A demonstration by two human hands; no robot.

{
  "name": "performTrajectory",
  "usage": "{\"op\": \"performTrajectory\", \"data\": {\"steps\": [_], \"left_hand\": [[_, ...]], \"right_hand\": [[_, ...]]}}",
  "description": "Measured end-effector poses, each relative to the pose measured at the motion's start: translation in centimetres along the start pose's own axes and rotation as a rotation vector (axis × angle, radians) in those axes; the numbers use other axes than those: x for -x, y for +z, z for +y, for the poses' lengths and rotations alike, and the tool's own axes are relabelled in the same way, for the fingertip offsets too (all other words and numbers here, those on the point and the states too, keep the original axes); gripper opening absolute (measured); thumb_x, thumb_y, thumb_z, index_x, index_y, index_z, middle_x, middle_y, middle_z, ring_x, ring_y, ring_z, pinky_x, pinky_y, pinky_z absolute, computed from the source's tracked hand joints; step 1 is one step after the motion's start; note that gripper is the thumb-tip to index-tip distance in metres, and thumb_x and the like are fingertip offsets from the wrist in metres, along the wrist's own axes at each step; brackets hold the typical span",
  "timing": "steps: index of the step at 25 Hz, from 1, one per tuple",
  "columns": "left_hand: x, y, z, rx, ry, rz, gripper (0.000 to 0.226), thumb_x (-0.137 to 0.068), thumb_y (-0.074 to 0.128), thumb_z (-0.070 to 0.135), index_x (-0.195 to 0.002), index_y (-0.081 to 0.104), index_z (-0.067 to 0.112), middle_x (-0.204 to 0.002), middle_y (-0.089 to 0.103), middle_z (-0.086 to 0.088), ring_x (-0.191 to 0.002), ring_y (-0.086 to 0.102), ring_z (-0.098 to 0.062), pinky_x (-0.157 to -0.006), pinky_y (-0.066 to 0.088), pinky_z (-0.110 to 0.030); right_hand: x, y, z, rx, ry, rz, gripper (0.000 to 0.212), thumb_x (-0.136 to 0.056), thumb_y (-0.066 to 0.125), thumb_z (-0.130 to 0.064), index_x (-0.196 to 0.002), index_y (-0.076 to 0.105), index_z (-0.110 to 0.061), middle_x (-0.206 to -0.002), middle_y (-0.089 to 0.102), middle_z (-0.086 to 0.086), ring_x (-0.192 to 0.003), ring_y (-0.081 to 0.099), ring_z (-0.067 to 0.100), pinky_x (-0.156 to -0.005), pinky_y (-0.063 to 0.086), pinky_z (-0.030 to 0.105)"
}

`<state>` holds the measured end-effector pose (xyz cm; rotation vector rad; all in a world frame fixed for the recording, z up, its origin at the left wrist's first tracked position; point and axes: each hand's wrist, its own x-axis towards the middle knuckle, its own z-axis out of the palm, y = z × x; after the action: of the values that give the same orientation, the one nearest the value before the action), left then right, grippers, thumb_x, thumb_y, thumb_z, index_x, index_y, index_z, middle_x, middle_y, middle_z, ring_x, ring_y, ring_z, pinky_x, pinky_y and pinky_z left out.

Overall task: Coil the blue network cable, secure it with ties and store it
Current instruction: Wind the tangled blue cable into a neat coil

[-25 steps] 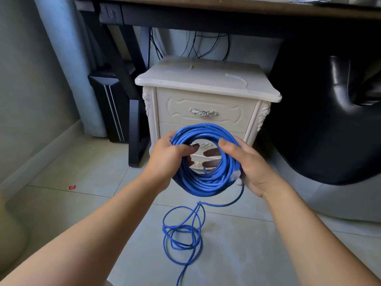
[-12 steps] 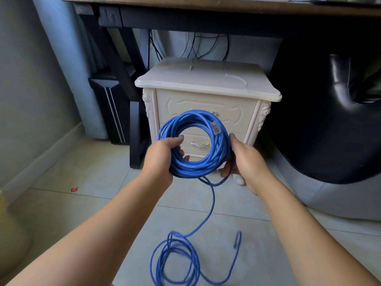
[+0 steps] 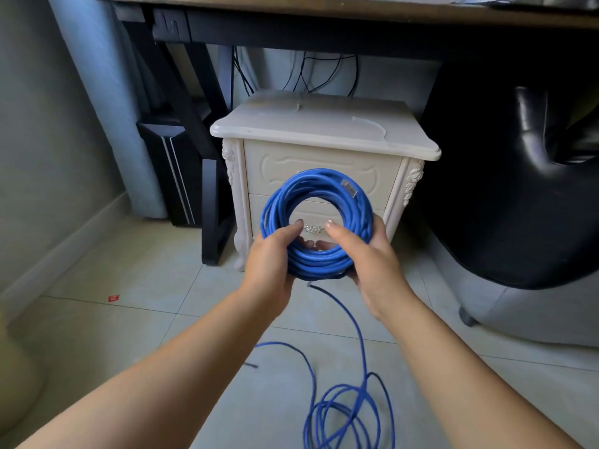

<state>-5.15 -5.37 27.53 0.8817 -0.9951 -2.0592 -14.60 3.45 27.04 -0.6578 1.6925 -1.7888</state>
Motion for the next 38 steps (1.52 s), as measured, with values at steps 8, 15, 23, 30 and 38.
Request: {"op": "performTrajectory", "data": {"steps": [8,15,23,30,38], "left_hand": [[-0.1,-1.1,1.8,-0.519,0.04,-0.391,0.056,-0.075,0.08,0.026,-0.126,0.056,0.026,-0.11,0.068,-0.003,-0.096,0.068,-0.012,-0.087,0.052,-0.028],[-0.3,-2.5,3.2,-0.953,0.218,-0.626,0.102,-0.066,0.086,0.029,-0.148,0.027,0.044,-0.14,0.047,0.016,-0.116,0.057,-0.001,-0.099,0.048,-0.025],[-0.3,-2.0,1.9,-1.14,0.44,-0.344,0.019,-0.079,0.073,0.01,-0.092,0.061,0.017,-0.073,0.063,0.004,-0.061,0.055,-0.008,-0.057,0.043,-0.02],[-0.8,-1.0,1.6,-0.777,0.382,-0.191,0.016,-0.078,0.072,0.003,-0.089,0.066,0.012,-0.068,0.061,-0.004,-0.061,0.053,-0.014,-0.064,0.048,-0.036],[-1.2,0.0,0.6,-0.264,0.205,0.004,0.017,-0.082,0.065,-0.001,-0.09,0.06,0.013,-0.059,0.05,0.001,-0.053,0.05,-0.014,-0.069,0.046,-0.038]], "right_hand": [[-0.6,-2.6,-1.9,0.005,-0.128,0.104,0.057,-0.06,0.058,0.01,-0.102,0.067,-0.026,-0.071,0.057,0.003,-0.066,0.058,0.027,-0.055,0.056,0.038],[-0.3,-3.0,-2.3,0.63,-0.238,-0.177,0.065,-0.071,0.062,0.006,-0.096,0.057,-0.054,-0.091,0.069,-0.02,-0.083,0.065,0.006,-0.079,0.053,0.029],[-0.2,-2.3,-2.0,0.616,-0.258,-0.285,0.052,-0.07,0.067,-0.007,-0.111,0.064,-0.039,-0.097,0.07,-0.011,-0.082,0.065,0.009,-0.076,0.053,0.03],[-0.6,-3.9,-2.2,0.305,0.025,-0.277,0.052,-0.065,0.086,-0.037,-0.111,0.063,-0.028,-0.104,0.073,0.0,-0.086,0.073,0.015,-0.073,0.056,0.029],[-1.2,-2.0,0.3,-0.057,0.001,-0.073,0.049,-0.063,0.081,-0.022,-0.108,0.063,-0.018,-0.095,0.069,0.01,-0.1,0.069,0.033,-0.098,0.05,0.052]]}}
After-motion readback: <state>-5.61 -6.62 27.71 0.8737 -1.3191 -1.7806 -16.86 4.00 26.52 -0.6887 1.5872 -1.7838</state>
